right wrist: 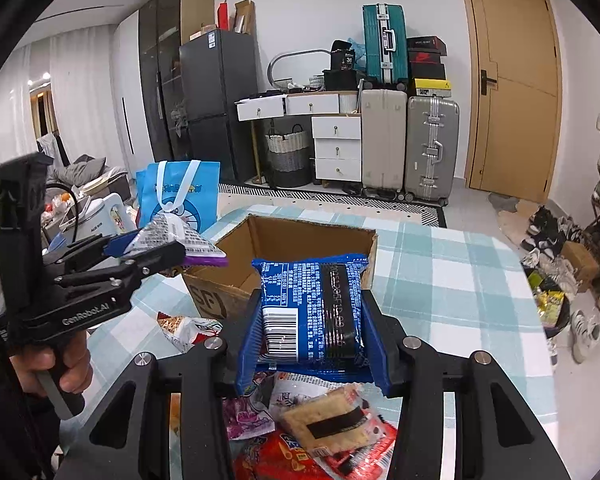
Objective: Organize snacks
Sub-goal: 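Carry both packets into the cardboard box and open both grippers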
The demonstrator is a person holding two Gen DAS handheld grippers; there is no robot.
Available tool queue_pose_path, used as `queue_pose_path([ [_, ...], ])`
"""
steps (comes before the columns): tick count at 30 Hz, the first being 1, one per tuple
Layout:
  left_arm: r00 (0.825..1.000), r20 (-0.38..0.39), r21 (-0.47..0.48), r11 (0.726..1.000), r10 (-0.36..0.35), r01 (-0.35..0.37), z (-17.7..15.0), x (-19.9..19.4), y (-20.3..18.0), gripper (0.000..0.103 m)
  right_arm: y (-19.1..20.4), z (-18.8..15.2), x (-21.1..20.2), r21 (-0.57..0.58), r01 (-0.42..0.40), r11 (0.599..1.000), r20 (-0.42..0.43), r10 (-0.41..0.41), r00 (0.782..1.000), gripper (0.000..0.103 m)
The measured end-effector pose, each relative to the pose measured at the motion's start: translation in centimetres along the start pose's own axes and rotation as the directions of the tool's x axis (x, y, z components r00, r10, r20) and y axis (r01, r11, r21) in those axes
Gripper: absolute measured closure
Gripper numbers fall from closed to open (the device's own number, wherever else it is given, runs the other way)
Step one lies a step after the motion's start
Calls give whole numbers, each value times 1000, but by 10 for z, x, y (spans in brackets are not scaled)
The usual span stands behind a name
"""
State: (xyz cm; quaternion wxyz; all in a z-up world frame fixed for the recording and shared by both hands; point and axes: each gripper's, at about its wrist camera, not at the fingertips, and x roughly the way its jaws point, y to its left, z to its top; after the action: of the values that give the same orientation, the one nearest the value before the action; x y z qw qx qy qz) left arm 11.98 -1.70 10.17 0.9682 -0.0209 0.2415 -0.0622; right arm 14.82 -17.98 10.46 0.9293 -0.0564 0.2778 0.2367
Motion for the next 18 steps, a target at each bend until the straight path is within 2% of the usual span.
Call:
queue_pose_path([
  [6,1000,-1,-3,1000,-1,1,5,1,7,54,-4,29,-6,-28,-14,1000,-41,13,999,57],
  [10,1000,-2,-16,1000,2,-2,10,4,17,54,0,43,-4,-58,-10,998,-32,8,999,57],
  [14,1000,-22,-28,1000,1,-1,13,17,20,54,-1,46,19,-18,-28,999,-47,27,999,57],
  [18,999,-43,-13,1000,10,-11,15,32,16,54,1,36,50,-1,-36,999,-87,35,996,57],
])
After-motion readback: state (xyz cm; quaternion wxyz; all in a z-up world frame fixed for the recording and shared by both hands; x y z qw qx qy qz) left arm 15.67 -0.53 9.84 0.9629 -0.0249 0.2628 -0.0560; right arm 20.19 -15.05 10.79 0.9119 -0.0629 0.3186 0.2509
